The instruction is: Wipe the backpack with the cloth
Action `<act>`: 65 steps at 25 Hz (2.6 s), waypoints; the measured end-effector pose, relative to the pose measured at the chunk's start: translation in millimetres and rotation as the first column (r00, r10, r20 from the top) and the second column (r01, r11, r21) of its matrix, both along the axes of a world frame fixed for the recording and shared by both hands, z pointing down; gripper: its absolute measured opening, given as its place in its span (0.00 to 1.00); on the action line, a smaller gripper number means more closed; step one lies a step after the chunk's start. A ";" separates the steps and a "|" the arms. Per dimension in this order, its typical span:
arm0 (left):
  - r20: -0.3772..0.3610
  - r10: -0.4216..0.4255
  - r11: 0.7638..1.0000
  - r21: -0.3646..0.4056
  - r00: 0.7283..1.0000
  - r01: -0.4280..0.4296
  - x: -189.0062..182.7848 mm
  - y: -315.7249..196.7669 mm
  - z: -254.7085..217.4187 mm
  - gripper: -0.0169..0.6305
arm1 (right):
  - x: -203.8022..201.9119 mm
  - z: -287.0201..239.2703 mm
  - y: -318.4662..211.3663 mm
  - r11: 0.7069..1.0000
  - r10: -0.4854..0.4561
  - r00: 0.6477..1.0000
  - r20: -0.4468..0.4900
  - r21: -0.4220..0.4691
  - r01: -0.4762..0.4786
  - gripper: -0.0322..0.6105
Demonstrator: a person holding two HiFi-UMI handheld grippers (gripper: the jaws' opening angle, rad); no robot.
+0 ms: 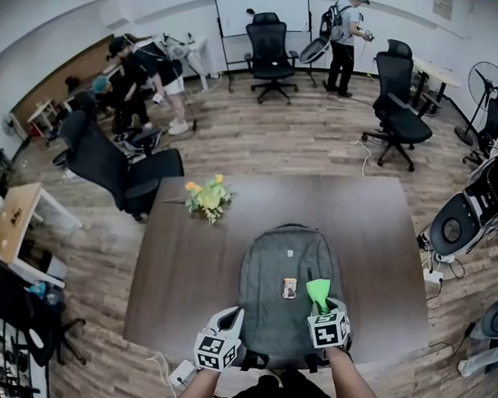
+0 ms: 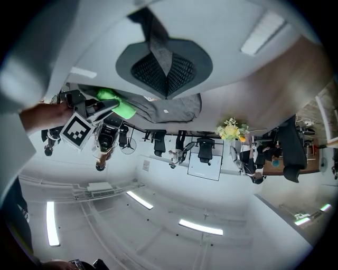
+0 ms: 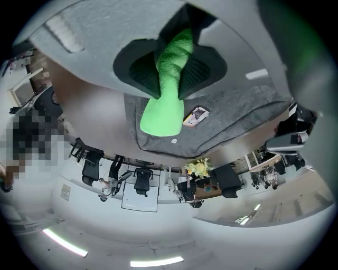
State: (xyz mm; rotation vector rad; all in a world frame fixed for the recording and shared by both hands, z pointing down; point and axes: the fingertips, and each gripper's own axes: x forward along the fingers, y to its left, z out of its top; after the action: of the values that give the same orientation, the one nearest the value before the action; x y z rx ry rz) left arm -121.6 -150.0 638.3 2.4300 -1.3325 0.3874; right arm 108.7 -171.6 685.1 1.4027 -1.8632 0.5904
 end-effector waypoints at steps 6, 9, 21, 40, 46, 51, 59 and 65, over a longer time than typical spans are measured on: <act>-0.016 0.009 1.000 0.021 1.000 -0.009 5.0 -8.2 -9.5 0.06 | 28.6 -0.2 5.2 0.998 0.063 0.998 -0.018 -0.012 -0.064 0.22; -0.027 0.010 1.000 0.029 1.000 -0.010 5.3 -9.1 -13.4 0.06 | 40.8 1.3 6.2 0.994 0.109 0.994 0.006 -0.011 -0.109 0.22; -0.052 0.022 0.999 0.045 0.998 -0.019 -3.0 6.6 -14.3 0.06 | 10.8 -26.1 19.5 0.993 0.097 0.990 0.102 0.053 -0.103 0.22; -0.035 -0.023 0.999 0.033 0.999 0.025 -37.5 37.3 -5.3 0.06 | -186.6 -36.5 57.6 0.983 -0.167 0.912 0.375 -0.006 0.183 0.21; -0.032 -0.051 0.998 0.037 0.998 0.052 -35.3 43.3 -10.4 0.06 | -195.9 -23.1 56.6 0.963 -0.248 0.928 0.279 -0.029 0.266 0.21; -0.027 -0.063 0.998 0.024 0.998 0.064 -34.1 54.5 -8.4 0.06 | -182.3 -20.2 61.4 0.957 -0.276 0.934 0.226 -0.021 0.288 0.21; -0.021 -0.041 0.999 0.013 0.999 0.042 -20.6 60.0 -4.9 0.06 | -137.8 -12.0 67.7 0.962 -0.263 0.952 0.156 -0.028 0.270 0.21; -0.022 -0.005 1.000 0.028 1.000 0.006 -1.3 57.8 -12.5 0.06 | -105.5 -17.2 66.0 0.975 -0.220 0.966 0.132 -0.012 0.224 0.21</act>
State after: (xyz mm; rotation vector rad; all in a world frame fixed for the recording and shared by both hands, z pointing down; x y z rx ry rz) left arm -122.8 -92.2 625.8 2.4460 -1.3438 0.3423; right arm 3.3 -105.6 667.9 1.1409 -2.0740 0.6024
